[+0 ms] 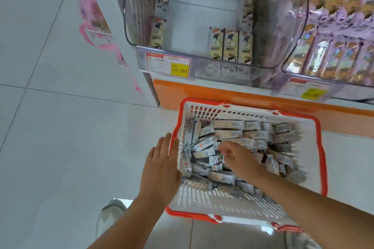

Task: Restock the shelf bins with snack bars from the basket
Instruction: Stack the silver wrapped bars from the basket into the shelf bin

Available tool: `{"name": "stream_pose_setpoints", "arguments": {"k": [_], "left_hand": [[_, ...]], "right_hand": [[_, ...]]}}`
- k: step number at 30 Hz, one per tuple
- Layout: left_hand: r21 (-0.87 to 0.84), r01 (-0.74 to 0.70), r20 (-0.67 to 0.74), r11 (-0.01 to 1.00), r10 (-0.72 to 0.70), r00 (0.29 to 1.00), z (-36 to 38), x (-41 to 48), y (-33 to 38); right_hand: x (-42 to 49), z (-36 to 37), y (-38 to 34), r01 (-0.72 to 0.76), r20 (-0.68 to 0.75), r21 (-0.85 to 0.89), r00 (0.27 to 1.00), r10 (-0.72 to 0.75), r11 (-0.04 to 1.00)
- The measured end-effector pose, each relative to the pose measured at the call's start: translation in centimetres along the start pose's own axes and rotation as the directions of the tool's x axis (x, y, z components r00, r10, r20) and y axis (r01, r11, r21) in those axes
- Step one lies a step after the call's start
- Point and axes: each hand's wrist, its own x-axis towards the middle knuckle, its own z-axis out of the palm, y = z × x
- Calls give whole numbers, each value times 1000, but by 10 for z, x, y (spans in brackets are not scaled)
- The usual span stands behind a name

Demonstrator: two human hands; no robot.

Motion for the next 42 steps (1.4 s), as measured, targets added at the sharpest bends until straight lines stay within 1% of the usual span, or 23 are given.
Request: {"name": "stream_pose_setpoints", "arguments": {"k": [1,3,5,8,10,12,15,16,18,21,24,26,28,30,32,33,34,35,36,37,38,40,42], "left_hand": [[-17,6,2,1000,-6,1000,10,2,0],[-116,1,-7,993,-2,1000,29,4,0],[-206,-51,-109,977,29,994,49,5,-2],[-252,-100,-227,963,42,973,68,5,-8],[-234,-137,-295,963,64,953,82,7,-14],[-215,-164,-333,963,86,939,95,10,-20],[-204,-188,-364,961,104,926,102,13,-24],[-199,-194,-367,961,111,923,103,13,-25],[-191,-202,-377,961,118,918,103,13,-25],[-170,-202,-394,964,122,911,102,13,-26],[-134,-188,-393,973,122,911,95,13,-24],[-142,-154,-391,978,88,916,85,14,-20],[-179,-91,-397,980,13,918,71,16,-14],[-273,-28,-374,961,-80,924,48,19,-4],[-463,81,-265,882,-225,938,19,22,9],[-576,168,-170,800,-318,933,4,25,17],[-707,262,-32,657,-399,916,-12,29,24],[-841,339,138,421,-439,888,-28,32,32],[-913,380,292,144,-420,859,-43,35,39],[-920,389,378,-52,-387,841,-56,36,44],[-922,364,386,-133,-376,842,-65,37,47],[-951,285,308,-116,-397,865,-80,36,50],[-971,226,237,-76,-392,889,-94,32,48]], "right_hand": [[3,11,12,-85,59,0,995,85,996],[10,33,23,-206,144,75,970,194,976],[17,55,20,-256,234,138,947,220,957],[35,91,12,-279,350,201,916,197,939],[48,114,8,-265,364,208,914,177,941],[60,133,5,-288,370,232,909,190,929],[69,150,5,-235,426,85,887,178,968],[70,152,6,-217,413,66,894,171,974],[69,153,9,-241,366,125,913,181,963],[61,144,14,-249,160,287,965,210,925],[47,123,21,-171,-29,359,981,194,917],[35,100,18,-144,-54,374,983,177,916],[24,76,12,-152,-29,411,983,179,899],[13,47,0,-153,-7,519,983,183,841],[0,17,-16,-131,-3,583,986,164,802],[-6,3,-24,-91,-19,568,992,124,818],[-13,-10,-32,-28,-49,542,997,65,840],[-20,-22,-41,40,-82,506,997,2,861],[-27,-33,-50,109,-118,452,991,-62,885],[-34,-43,-59,183,-153,381,979,-133,906],[-40,-52,-67,246,-174,308,964,-200,919],[-49,-69,-81,343,-182,252,935,-304,905],[-57,-89,-98,342,-127,348,940,-318,873]]}}
